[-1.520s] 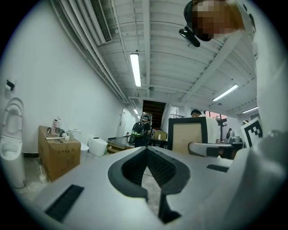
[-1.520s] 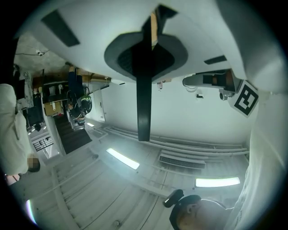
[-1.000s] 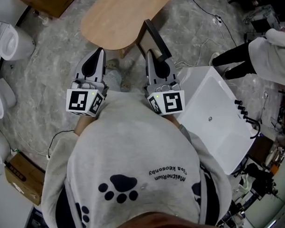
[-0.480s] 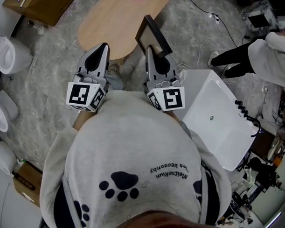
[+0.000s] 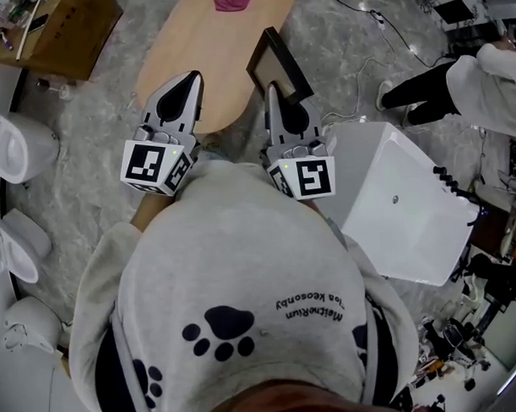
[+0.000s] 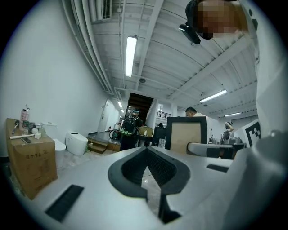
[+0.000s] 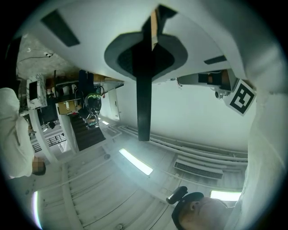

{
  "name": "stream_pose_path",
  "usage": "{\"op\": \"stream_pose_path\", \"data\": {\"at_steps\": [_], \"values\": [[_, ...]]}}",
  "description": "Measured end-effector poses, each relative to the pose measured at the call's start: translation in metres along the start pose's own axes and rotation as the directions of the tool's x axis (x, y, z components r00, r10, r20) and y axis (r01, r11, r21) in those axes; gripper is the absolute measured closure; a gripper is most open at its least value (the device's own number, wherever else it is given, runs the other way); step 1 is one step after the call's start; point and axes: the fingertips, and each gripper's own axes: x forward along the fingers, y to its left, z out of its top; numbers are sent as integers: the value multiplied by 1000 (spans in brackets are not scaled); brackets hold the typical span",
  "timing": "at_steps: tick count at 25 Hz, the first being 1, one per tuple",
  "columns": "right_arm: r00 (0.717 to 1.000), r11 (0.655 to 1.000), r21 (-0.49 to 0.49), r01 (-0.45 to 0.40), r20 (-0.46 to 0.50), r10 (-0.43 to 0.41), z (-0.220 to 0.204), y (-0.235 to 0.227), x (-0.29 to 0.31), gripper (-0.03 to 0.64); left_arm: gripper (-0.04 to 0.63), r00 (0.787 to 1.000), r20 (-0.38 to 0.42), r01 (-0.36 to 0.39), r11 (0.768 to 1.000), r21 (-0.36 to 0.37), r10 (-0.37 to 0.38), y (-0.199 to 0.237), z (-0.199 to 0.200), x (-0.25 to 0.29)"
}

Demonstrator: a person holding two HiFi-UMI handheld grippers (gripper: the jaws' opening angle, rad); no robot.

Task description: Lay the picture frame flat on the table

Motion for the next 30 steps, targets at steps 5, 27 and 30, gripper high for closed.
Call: {"op": "stream_pose_path", "data": {"at_steps": [5,27,30], "values": [[998,998,-2,55,-20,-55,-13,-2,14,598,586,998,-14,62,998,-8,-62,17,-7,17],[987,1000,-26,5,-160,-9,-48,13,55,598,586,992,-93,74,989,-131,-87,56,-49,31],[985,999,-37,-18,-174,11,-55,10,56,598,586,993,-93,64,988,-142,-77,56,-52,31]]}}
